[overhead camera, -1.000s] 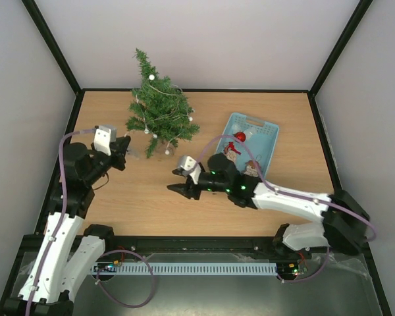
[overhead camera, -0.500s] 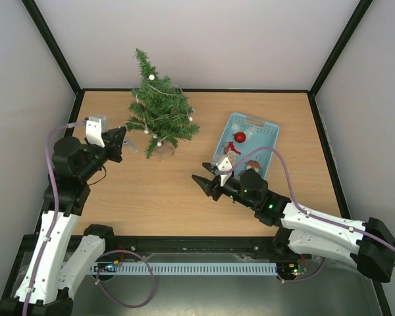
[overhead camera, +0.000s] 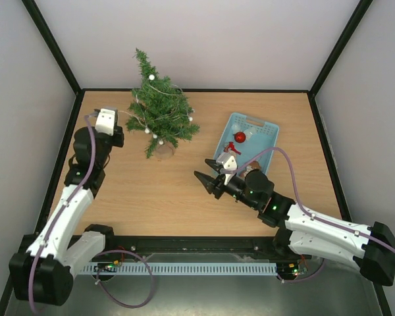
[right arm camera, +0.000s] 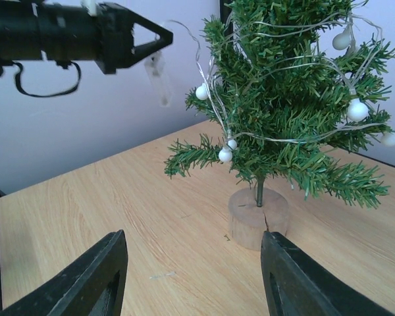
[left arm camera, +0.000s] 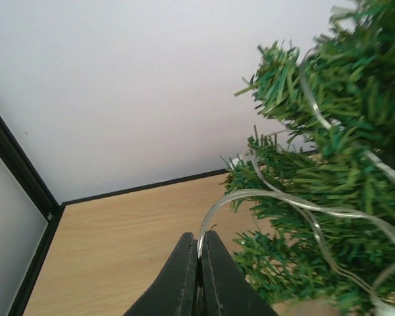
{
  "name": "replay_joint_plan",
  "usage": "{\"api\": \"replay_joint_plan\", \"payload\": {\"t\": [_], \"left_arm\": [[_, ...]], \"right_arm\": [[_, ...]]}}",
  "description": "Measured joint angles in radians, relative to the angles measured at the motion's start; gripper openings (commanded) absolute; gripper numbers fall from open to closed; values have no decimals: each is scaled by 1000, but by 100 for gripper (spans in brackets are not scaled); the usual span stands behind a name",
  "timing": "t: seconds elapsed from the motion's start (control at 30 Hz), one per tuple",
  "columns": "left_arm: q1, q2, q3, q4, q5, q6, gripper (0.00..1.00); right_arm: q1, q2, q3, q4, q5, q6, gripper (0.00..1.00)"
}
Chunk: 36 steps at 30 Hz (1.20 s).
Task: Decorate the small christmas tree
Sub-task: Wrap the decoration item around the Christmas tree.
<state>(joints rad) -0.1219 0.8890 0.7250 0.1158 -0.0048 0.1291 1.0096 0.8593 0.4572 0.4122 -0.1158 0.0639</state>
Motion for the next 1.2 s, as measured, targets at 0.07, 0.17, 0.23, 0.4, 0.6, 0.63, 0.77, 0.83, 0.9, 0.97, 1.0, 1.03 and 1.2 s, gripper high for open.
{"api": "replay_joint_plan", "payload": {"t": [0.07, 0.17, 0.23, 0.4, 0.6, 0.63, 0.77, 0.83, 0.9, 0.97, 1.0, 1.03, 1.2], "left_arm": [[5, 49, -29, 87, -3, 29, 2], [26, 84, -76, 199, 8, 51, 2], [63, 90, -113, 269, 35, 67, 2], [151, 143, -143, 396, 122, 108, 2], [195, 244, -143, 533, 217, 118, 2], [196, 267, -143, 555, 228, 118, 2], [206, 380, -138, 639, 280, 116, 2], [210, 451, -129, 681, 317, 109, 3], [212, 513, -116, 718, 351, 97, 2], [212, 575, -101, 763, 394, 76, 2], [212, 598, -95, 782, 410, 66, 3], [211, 622, -89, 805, 426, 55, 3], [193, 730, -86, 921, 497, -11, 4]], "right_arm": [[0, -6, 0, -5, 7, -7, 54], [0, -10, 3, -12, 22, -16, 54], [0, -10, 5, -14, 28, -21, 54], [0, -4, 5, -12, 40, -27, 54], [0, 21, 5, -11, 49, -34, 54], [0, 23, 5, -11, 50, -34, 54], [0, 24, 6, -11, 61, -37, 54], [0, 24, 6, -11, 71, -39, 54], [0, 24, 7, -12, 78, -40, 54], [0, 24, 10, -14, 85, -42, 54], [0, 25, 11, -15, 90, -43, 54], [0, 25, 13, -16, 92, -44, 54], [0, 31, 24, -18, 103, -46, 54]]}}
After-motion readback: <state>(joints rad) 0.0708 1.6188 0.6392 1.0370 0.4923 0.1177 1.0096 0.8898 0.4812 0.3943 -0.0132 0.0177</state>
